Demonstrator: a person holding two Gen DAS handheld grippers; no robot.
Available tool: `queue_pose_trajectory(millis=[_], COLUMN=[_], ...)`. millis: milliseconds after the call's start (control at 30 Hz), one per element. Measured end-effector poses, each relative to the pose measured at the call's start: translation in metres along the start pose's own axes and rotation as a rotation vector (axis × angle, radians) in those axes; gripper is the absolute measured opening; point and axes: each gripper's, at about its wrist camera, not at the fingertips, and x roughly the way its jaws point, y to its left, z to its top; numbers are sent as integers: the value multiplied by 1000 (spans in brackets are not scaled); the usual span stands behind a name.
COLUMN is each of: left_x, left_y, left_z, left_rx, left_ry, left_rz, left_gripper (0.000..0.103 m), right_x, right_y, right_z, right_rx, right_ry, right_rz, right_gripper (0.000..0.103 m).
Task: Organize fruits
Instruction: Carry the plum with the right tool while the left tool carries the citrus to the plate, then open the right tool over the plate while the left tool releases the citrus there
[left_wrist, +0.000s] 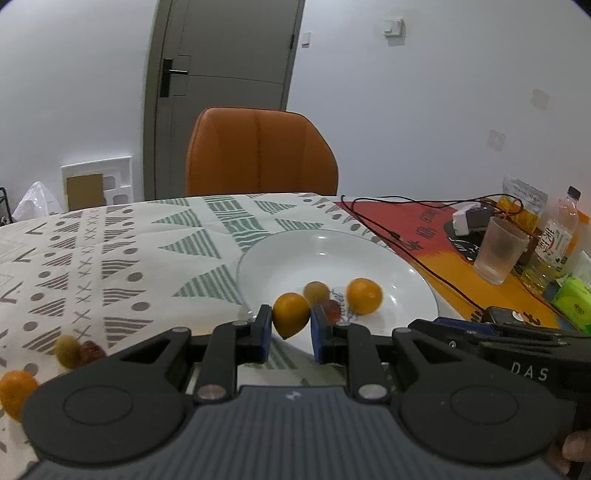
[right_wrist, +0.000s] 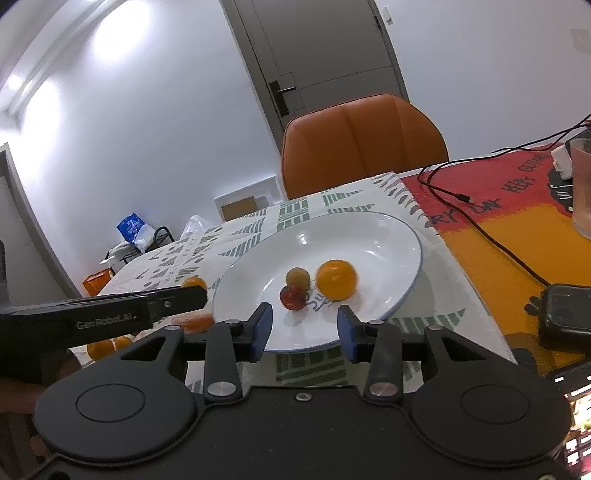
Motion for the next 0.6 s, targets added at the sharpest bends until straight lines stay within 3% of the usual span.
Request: queue_pose_trajectory(millis=[233, 333, 467, 533, 600], left_x=[10, 8, 6, 3, -1], left_y=[-10, -12, -5, -2, 2], left_z=[4, 4, 3, 2, 1], left_rx=[13, 21, -7, -2, -5], left_ry=[-2, -12, -8, -14, -19], left_rz=[-5, 6, 33, 53, 73], left_gripper=[21, 28, 52, 60, 76], right_x=[-1, -1, 1, 3, 4], right_y=[-7, -8, -8, -7, -4], right_z=[-1, -2, -4, -4, -5], right_rx=[11, 19, 26, 26, 17], right_ry=[-3, -2, 3, 6, 2], right_rz=[-6, -12, -27, -42, -60], right_gripper=[42, 47, 58, 69, 72])
